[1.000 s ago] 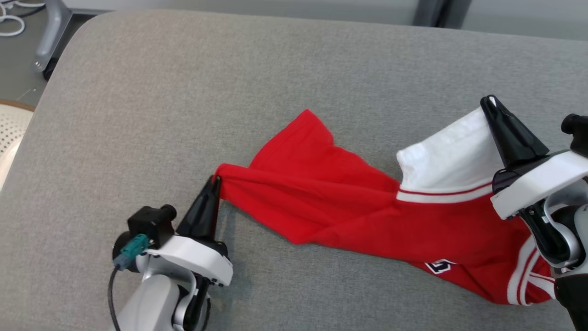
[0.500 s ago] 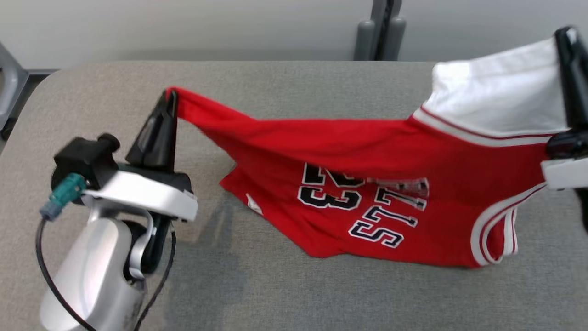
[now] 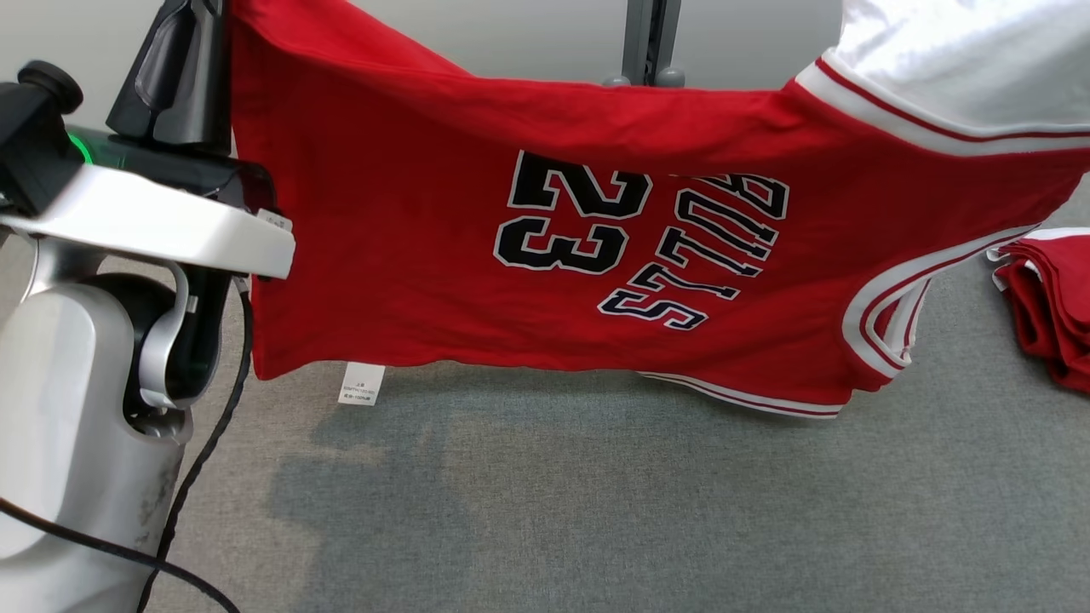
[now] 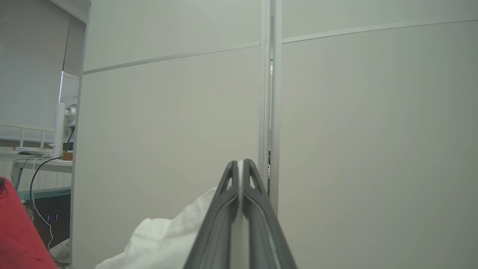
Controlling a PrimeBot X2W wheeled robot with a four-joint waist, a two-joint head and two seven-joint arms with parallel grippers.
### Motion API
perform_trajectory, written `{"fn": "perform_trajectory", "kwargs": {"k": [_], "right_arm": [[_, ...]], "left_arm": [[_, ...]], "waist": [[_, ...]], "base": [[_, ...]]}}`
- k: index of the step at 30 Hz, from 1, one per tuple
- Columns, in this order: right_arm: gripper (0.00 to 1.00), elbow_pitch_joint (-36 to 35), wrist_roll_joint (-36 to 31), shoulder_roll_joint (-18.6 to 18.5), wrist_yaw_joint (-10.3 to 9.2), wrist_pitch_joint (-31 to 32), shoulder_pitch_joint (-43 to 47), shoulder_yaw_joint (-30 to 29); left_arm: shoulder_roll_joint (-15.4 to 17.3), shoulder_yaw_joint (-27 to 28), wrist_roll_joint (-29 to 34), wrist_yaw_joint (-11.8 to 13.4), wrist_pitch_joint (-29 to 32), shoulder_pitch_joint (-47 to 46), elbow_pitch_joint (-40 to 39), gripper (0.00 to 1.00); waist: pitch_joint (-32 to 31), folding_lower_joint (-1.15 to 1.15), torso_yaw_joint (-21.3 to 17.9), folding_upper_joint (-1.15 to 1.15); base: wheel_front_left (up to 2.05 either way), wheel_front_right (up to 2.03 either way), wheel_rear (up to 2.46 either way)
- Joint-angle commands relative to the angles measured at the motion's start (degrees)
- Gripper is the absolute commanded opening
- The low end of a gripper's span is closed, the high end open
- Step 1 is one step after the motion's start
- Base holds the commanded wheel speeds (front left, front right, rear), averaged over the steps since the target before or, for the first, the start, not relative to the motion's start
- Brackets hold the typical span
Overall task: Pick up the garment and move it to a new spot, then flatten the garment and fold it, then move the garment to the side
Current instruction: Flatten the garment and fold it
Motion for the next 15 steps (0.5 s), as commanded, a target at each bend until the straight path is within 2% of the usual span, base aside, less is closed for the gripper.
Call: {"fn": "perform_trajectory", "kwargs": {"k": [1, 9, 15], "right_arm": [[0.00, 0.7, 0.8, -0.1, 0.00, 0.5, -1.1, 0.2], [0.00, 6.2, 1.9, 0.1, 0.00, -1.0, -7.4, 1.7], [0.00, 12.9, 2.4, -0.3, 0.00, -3.6, -18.4, 5.2]], "left_arm": [[0.2, 0.2, -0.5, 0.1, 0.4, -1.2, 0.0, 0.00], [-0.8, -0.3, -1.8, -2.4, -0.1, -7.5, 3.9, 0.00], [-2.0, -0.7, -2.0, -5.4, -2.6, -17.5, 11.7, 0.00]], "waist": [[0.4, 0.00, -0.2, 0.00], [4.2, 0.00, -0.2, 0.00], [9.0, 0.00, 0.1, 0.00]], "base": [[0.00, 0.00, 0.00], [0.00, 0.00, 0.00], [0.00, 0.00, 0.00]]}}
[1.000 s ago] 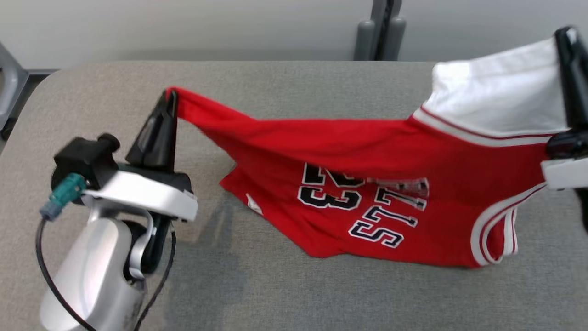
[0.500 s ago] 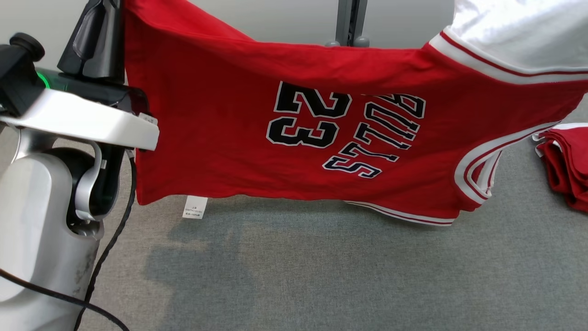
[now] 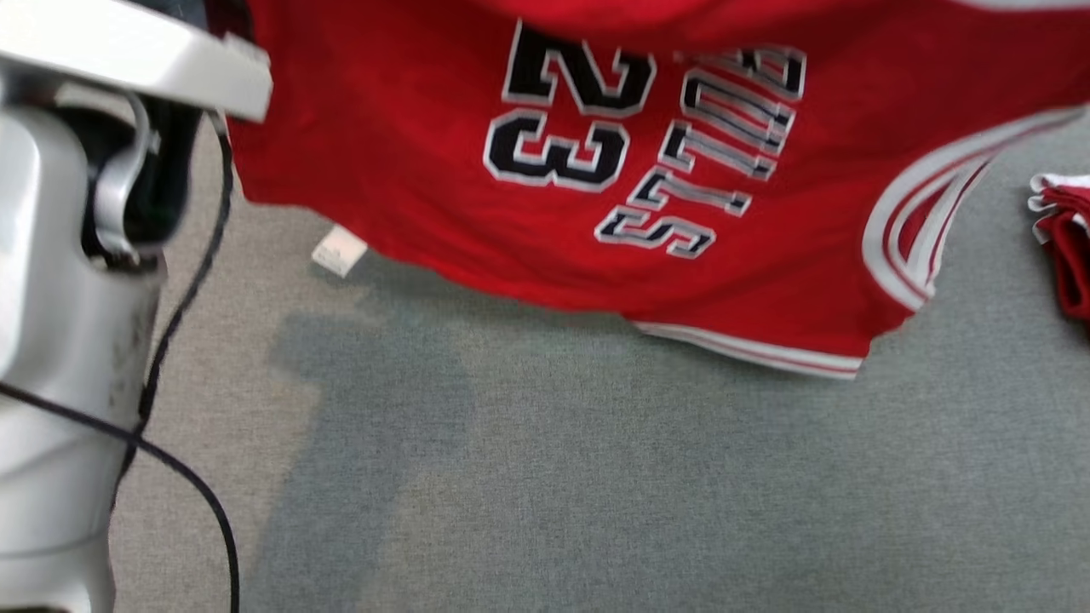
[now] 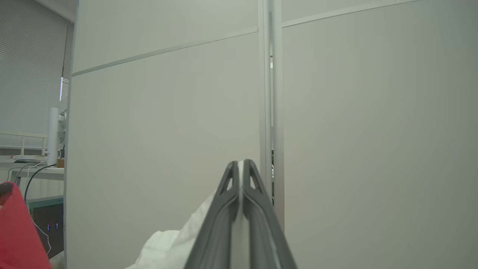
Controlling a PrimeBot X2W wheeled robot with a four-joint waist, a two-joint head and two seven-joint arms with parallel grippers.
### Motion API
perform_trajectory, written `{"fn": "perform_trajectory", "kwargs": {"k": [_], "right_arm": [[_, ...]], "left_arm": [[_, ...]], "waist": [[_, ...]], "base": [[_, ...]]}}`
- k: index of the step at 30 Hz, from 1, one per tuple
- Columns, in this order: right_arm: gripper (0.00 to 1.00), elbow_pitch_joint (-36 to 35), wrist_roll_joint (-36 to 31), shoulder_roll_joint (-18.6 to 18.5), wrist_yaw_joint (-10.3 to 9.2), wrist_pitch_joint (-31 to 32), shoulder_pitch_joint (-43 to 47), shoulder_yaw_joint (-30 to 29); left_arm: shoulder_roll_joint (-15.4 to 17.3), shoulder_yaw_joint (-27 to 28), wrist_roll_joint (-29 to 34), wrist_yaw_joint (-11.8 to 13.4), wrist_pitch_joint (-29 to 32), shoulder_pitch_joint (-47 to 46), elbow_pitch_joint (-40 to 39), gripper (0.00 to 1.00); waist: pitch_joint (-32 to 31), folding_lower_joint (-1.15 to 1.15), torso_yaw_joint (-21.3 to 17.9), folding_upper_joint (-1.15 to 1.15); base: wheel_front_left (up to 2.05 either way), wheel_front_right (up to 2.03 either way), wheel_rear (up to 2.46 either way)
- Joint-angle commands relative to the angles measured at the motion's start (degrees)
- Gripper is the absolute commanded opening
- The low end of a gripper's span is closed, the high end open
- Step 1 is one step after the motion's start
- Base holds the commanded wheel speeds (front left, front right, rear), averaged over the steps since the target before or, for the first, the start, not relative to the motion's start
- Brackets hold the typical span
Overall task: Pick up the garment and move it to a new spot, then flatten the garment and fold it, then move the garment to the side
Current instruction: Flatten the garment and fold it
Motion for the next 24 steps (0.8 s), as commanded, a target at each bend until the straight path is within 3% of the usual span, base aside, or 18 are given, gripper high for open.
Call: {"fn": "perform_trajectory", "kwargs": {"k": [1, 6, 15, 24], "right_arm": [[0.00, 2.1, 0.5, -0.4, 0.00, -1.3, -4.1, 1.1], [0.00, 8.1, 1.0, -0.1, 0.00, -4.0, -14.1, 3.8], [0.00, 25.5, 3.7, 2.6, 0.00, -12.5, -33.0, 9.5], [0.00, 40.2, 8.2, 7.2, 0.00, -15.0, -38.0, 15.0]], "left_arm": [[-0.3, 0.1, -0.4, -1.1, -1.0, -3.7, 2.7, 0.00], [-1.3, -0.1, -0.3, -3.3, -3.5, -11.0, 9.7, 0.00], [-4.2, 0.5, -1.3, -6.2, -9.8, -24.9, 26.5, 0.00], [-5.8, 0.4, -3.1, -8.0, -13.1, -30.3, 40.8, 0.00]], "waist": [[2.8, 0.00, 0.3, 0.00], [5.8, 0.00, 0.7, 0.00], [9.8, 0.00, 1.2, 0.00], [12.3, 0.00, 0.7, 0.00]], "base": [[0.00, 0.00, 0.00], [0.00, 0.00, 0.00], [0.00, 0.00, 0.00], [0.00, 0.00, 0.00]]}}
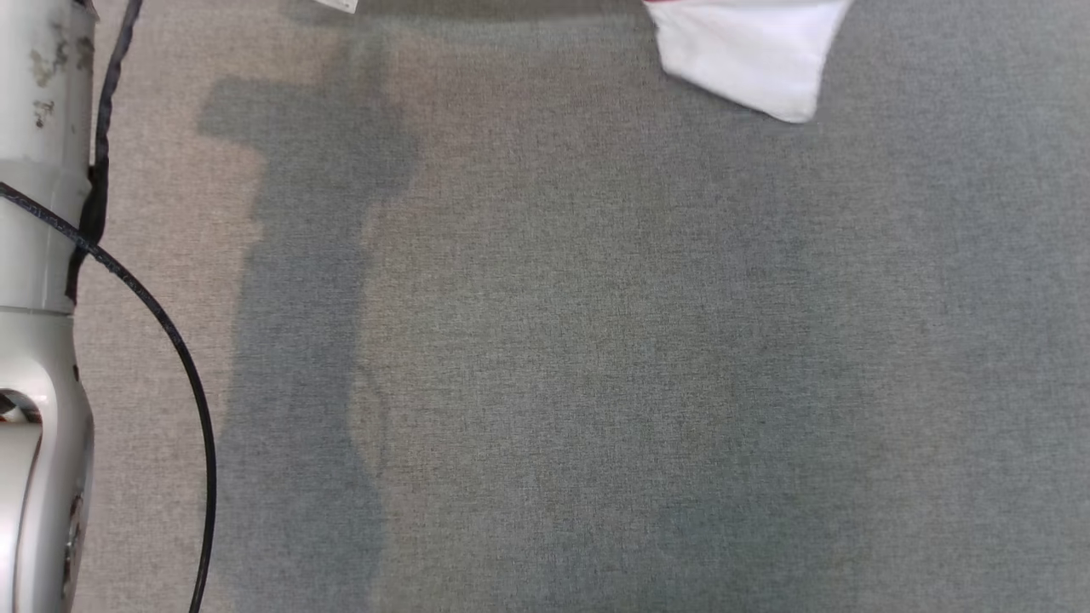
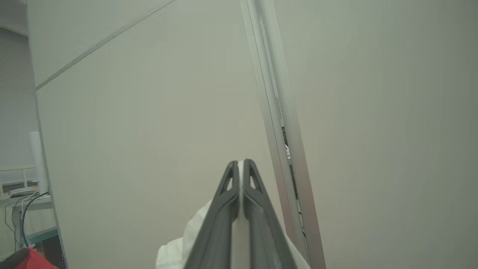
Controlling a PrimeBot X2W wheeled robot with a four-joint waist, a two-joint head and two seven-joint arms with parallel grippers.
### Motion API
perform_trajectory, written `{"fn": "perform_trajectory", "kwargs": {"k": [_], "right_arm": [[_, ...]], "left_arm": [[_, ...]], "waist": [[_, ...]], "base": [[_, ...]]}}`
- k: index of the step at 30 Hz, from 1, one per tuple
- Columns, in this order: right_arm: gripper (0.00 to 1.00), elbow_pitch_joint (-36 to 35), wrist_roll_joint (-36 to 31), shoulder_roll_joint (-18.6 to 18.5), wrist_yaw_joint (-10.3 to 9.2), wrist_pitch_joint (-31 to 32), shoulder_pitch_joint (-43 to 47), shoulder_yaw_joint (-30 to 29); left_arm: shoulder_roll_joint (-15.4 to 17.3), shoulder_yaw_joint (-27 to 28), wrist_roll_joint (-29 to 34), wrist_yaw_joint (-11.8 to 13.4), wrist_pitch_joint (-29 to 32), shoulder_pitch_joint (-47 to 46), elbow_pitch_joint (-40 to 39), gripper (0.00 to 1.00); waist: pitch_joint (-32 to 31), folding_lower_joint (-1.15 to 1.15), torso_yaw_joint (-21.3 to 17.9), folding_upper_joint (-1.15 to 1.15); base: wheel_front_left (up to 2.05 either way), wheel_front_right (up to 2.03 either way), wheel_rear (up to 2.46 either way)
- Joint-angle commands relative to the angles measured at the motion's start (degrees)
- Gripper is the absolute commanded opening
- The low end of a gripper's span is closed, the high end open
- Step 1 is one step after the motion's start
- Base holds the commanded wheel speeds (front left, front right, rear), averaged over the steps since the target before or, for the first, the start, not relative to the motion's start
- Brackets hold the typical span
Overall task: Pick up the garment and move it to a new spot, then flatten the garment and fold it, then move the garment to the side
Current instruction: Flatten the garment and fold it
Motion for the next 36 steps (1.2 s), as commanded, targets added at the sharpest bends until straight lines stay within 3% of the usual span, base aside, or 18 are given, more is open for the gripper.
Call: {"fn": "perform_trajectory", "kwargs": {"k": [1, 7, 16, 20, 36], "right_arm": [[0.00, 1.4, 1.1, 0.1, 0.00, -0.1, 1.1, 0.9], [0.00, 7.3, 5.0, 1.3, 0.00, -0.3, 6.5, 6.8], [0.00, 7.3, 12.1, 0.9, 0.00, -0.6, 22.3, 11.7], [0.00, 0.3, 14.4, -0.4, 0.00, -0.5, 33.4, 9.5], [0.00, -28.9, 12.2, -6.5, 0.00, -0.5, 73.9, 2.4]], "left_arm": [[-0.2, 0.0, -0.6, -0.3, -0.3, -0.1, 1.3, 0.00], [-1.2, -0.9, -2.4, -1.1, -1.3, 5.0, 10.1, 0.00], [-2.9, -0.8, -6.6, -1.1, -1.8, 18.3, 14.8, 0.00], [-3.0, 0.9, -7.8, -1.1, -1.8, 26.9, 10.9, 0.00], [-1.4, 7.1, -3.5, -0.7, -1.7, 57.3, -9.7, 0.00]], "waist": [[0.6, 0.00, -0.2, 0.00], [1.6, 0.00, -0.5, 0.00], [0.0, 0.00, -1.0, 0.00], [-2.3, 0.00, -0.8, 0.00], [-15.9, 0.00, -0.9, 0.00]], "base": [[0.00, 0.00, 0.00], [0.00, 0.00, 0.00], [0.00, 0.00, 0.00], [0.00, 0.00, 0.00], [0.00, 0.00, 0.00]]}}
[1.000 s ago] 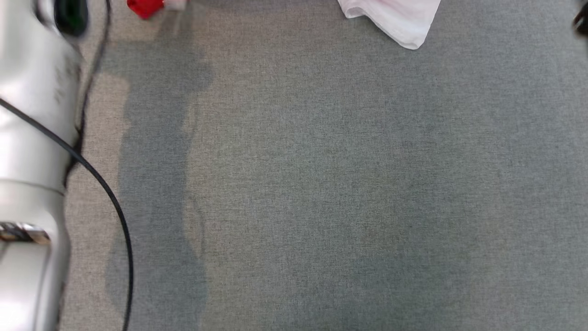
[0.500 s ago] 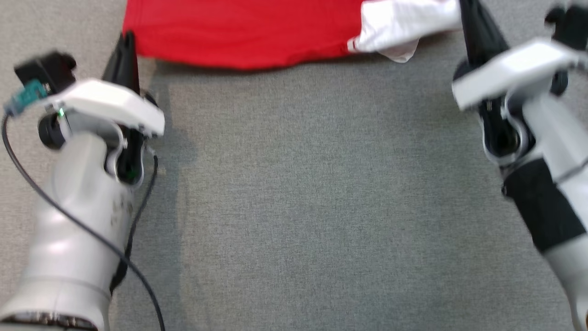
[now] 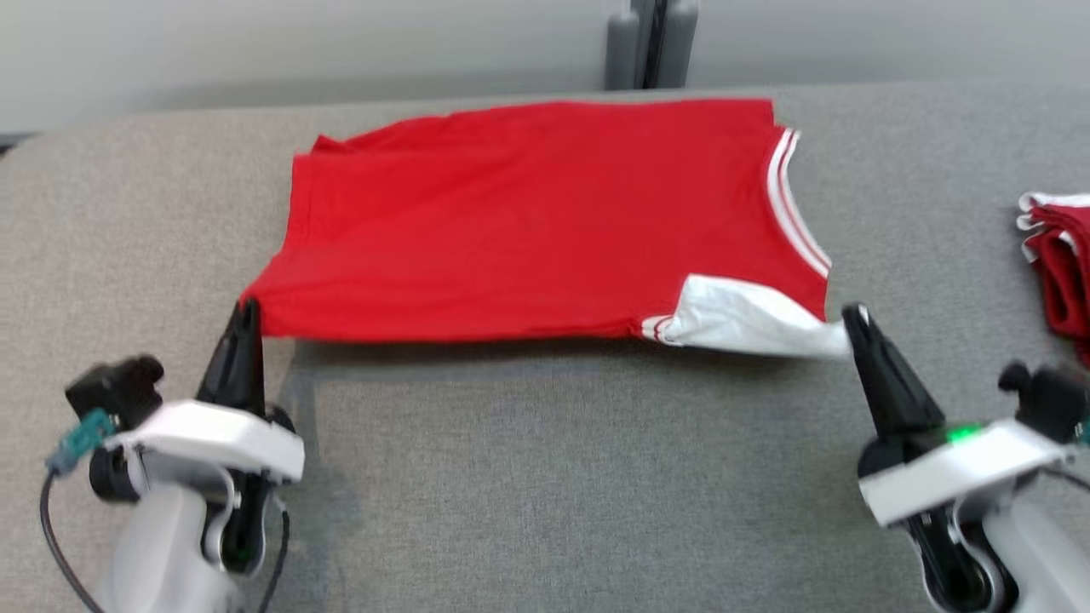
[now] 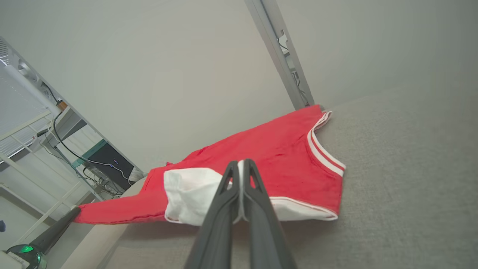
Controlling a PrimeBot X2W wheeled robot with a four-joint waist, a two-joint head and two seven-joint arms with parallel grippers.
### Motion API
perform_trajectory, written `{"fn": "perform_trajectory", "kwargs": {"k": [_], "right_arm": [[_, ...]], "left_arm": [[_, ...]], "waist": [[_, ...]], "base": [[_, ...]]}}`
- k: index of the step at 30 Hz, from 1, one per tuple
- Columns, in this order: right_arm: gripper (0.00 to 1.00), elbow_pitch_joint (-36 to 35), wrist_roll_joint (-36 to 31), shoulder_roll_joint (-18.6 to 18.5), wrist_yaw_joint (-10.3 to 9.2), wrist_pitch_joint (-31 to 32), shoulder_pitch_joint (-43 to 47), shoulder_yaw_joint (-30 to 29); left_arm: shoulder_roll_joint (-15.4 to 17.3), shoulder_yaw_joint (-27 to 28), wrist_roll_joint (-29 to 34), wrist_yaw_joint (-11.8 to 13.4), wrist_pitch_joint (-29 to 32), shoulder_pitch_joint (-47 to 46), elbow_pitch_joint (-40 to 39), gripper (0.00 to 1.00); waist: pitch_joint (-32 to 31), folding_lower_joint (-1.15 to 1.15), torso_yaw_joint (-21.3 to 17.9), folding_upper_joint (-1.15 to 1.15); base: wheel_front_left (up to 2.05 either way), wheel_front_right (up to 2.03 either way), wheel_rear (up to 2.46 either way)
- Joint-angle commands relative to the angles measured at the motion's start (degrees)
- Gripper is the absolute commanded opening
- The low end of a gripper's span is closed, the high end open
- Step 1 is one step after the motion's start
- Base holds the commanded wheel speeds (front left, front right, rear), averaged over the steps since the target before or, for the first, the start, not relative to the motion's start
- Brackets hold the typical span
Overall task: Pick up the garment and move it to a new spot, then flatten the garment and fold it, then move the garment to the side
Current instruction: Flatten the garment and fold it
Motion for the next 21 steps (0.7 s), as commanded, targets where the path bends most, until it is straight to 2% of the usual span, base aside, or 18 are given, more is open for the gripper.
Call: {"fn": "perform_trajectory", "kwargs": {"k": [1, 7, 15, 21], "right_arm": [[0.00, -1.8, -0.6, -0.9, 0.00, 0.2, 3.5, -1.0], [0.00, -10.6, -3.2, 0.5, 0.00, 5.1, 17.3, -6.7], [0.00, -23.0, -9.0, 6.7, 0.00, 17.5, 33.5, -14.4], [0.00, -30.6, -12.4, 11.4, 0.00, 25.5, 41.2, -18.5]], "left_arm": [[0.2, 0.4, 0.7, 0.6, -0.1, 2.9, -2.4, 0.00], [2.0, 1.0, 0.7, 4.2, 2.1, 16.5, -15.7, 0.00], [3.8, 2.2, 0.6, 12.1, 9.1, 34.0, -36.5, 0.00], [5.2, 2.9, 1.1, 16.6, 13.7, 43.3, -46.3, 0.00]], "waist": [[-3.3, 0.00, -0.4, 0.00], [-7.2, 0.00, -1.3, 0.00], [-10.7, 0.00, -1.7, 0.00], [-12.8, 0.00, -1.7, 0.00]], "base": [[0.00, 0.00, 0.00], [0.00, 0.00, 0.00], [0.00, 0.00, 0.00], [0.00, 0.00, 0.00]]}}
